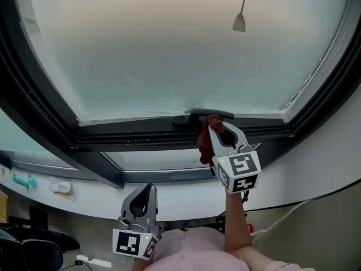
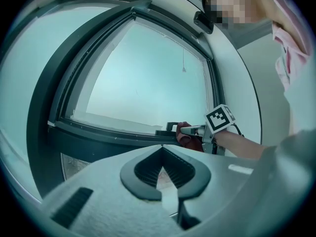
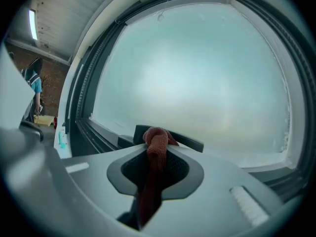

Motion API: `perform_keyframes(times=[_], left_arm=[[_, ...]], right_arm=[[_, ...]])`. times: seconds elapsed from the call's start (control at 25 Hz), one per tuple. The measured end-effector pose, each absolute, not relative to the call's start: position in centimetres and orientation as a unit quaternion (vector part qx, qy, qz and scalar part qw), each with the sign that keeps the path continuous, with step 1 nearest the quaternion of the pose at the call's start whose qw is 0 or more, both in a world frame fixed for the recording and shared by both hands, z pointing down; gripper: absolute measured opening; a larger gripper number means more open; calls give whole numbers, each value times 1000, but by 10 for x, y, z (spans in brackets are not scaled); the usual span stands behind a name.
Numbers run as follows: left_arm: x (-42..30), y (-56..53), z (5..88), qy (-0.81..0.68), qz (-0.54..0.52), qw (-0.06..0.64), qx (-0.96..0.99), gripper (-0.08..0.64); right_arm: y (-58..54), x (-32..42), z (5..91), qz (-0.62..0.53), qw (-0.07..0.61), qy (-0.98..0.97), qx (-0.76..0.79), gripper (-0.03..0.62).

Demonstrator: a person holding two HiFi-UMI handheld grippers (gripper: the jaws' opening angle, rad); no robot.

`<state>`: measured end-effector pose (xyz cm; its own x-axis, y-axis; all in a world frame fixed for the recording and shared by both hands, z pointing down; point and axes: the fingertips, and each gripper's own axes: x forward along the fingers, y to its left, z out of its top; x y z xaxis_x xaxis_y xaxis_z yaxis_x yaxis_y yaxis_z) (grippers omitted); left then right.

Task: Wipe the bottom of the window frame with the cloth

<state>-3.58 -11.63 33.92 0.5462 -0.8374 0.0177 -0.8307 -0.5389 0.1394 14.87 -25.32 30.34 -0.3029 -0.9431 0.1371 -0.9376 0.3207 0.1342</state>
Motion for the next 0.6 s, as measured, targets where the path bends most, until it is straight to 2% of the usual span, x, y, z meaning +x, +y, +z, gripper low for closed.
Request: perform_keyframes(times=[0.2,0.48,0.6], left_arm=[[-29,-120,337,-485,-28,64,872,0],[-17,-120,337,-481,-25,61,874,0],[-14,-119,337,-479,-25,61,875,0]], right_arm=[[-260,147,305,-15,109,-815,568,57],[-262,151,309,-34,194,-800,567,57],[-262,156,312,-36,205,-796,568,57]])
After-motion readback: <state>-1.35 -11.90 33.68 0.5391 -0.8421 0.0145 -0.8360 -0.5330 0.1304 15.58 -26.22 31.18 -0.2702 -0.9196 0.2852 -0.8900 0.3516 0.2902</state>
